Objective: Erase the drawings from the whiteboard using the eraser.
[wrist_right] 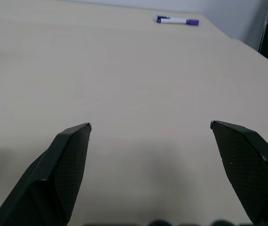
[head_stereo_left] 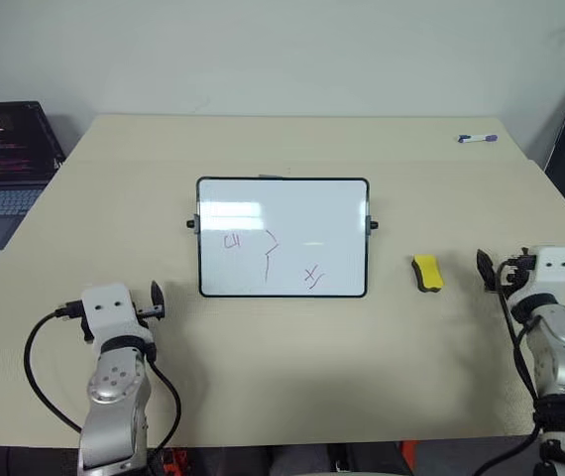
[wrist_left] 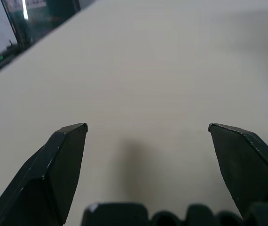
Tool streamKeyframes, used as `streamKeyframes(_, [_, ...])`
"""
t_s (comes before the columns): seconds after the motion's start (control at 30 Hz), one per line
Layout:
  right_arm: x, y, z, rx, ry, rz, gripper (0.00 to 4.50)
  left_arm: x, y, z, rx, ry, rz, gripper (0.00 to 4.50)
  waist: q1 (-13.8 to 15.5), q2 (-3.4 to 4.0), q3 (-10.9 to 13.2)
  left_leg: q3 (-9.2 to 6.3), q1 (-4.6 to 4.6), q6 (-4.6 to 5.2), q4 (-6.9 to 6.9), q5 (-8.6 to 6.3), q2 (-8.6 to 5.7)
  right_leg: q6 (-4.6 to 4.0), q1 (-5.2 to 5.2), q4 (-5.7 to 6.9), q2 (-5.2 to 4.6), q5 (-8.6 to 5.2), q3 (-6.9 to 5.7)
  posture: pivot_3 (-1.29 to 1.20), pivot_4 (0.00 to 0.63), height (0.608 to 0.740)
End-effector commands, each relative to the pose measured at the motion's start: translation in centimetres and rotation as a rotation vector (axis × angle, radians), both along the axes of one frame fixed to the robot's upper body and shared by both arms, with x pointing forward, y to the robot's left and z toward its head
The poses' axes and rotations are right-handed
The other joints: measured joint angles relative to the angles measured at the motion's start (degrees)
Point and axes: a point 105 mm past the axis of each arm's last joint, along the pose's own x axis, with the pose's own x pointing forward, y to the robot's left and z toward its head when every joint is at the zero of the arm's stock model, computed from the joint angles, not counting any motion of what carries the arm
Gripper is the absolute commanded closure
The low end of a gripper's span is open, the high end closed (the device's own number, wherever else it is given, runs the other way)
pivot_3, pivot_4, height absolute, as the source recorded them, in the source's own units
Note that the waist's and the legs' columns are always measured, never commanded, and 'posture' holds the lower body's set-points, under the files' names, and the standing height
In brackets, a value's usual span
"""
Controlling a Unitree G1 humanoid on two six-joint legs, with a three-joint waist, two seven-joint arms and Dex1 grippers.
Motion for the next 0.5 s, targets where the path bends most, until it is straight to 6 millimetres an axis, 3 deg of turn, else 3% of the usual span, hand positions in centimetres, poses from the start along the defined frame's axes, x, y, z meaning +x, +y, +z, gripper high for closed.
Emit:
streamKeyframes(0.03, [-0.1, -0.2, 1.6, -0.018, -0.022, 0.019, 0.05, 0.5, -0.2, 1.8, 0.015, -0.072, -0.004, 0.0, -0.01, -0.04, 0.04, 0.01, 0.0, 0.0, 0.02, 0.0, 0.0, 0.0, 0.0, 0.0, 0.0, 0.0, 0.01, 0.0, 0.15, 0.74])
streamKeyframes(0.17, [0.0, -0.2, 1.9, -0.022, -0.023, 0.002, 0.05, -0.2, 0.6, 4.6, 0.088, -0.177, 0.06, 0.0, -0.07, -0.09, 0.07, 0.06, 0.01, 0.01, 0.12, 0.01, 0.0, 0.03, 0.03, 0.01, 0.0, 0.02, 0.05, 0.0, 0.15, 0.74])
streamKeyframes(0.33, [0.5, 0.9, 4.7, 0.012, -0.081, 0.055, 0.05, 0.1, -2.6, 9.9, 0.277, -0.295, -0.157, 0.0, 0.0, -0.12, 0.14, 0.03, -0.06, 0.0, 0.07, 0.0, 0.0, 0.02, -0.04, -0.01, 0.01, 0.02, 0.04, 0.0, 0.15, 0.74])
streamKeyframes(0.5, [0.7, 2.9, 5.5, 0.031, -0.09, 0.143, 0.05, 0.0, -1.9, 13.7, 0.32, -0.395, -0.124, 0.0, 0.05, -0.12, 0.15, 0.02, -0.05, 0.0, 0.08, 0.0, -0.01, 0.02, -0.03, -0.01, 0.0, 0.02, 0.03, 0.0, 0.15, 0.74])
